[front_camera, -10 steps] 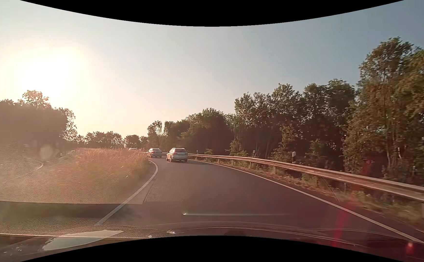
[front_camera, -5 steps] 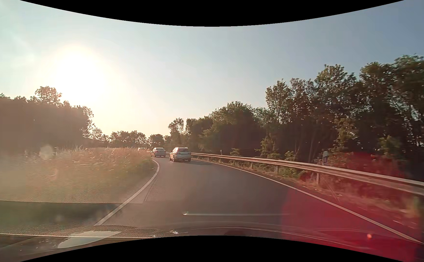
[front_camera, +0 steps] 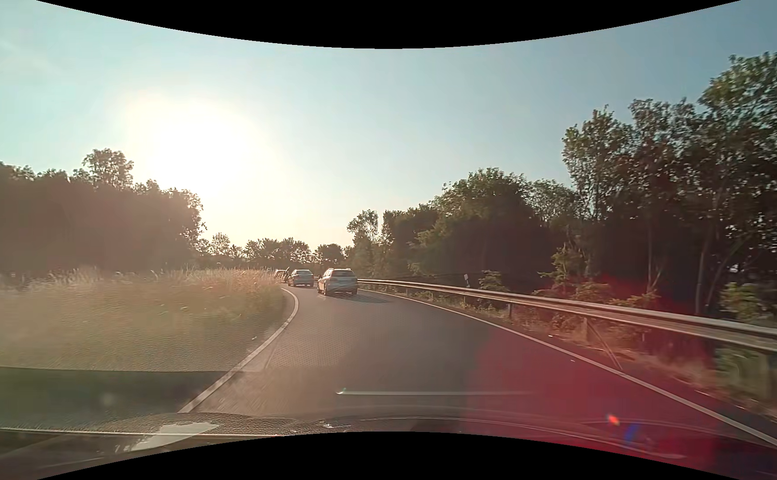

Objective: Follow the waypoints while adhering to traffic rules and regulations

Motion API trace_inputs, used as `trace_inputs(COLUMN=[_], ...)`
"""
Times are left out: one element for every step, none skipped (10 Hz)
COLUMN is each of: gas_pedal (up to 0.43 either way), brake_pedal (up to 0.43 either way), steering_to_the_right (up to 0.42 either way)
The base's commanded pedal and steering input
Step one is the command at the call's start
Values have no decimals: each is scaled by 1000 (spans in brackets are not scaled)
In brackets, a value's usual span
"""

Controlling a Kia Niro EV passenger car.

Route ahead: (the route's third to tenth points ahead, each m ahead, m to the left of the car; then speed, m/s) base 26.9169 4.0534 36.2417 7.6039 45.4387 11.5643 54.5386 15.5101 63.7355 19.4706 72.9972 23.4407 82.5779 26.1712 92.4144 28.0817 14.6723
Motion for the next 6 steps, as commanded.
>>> trace_inputs(gas_pedal=[209, 209, 209, 209, 209, 209], brake_pedal=[0, 0, 0, 0, 0, 0], steering_to_the_right=[-80, -78, -74, -71, -71, -71])
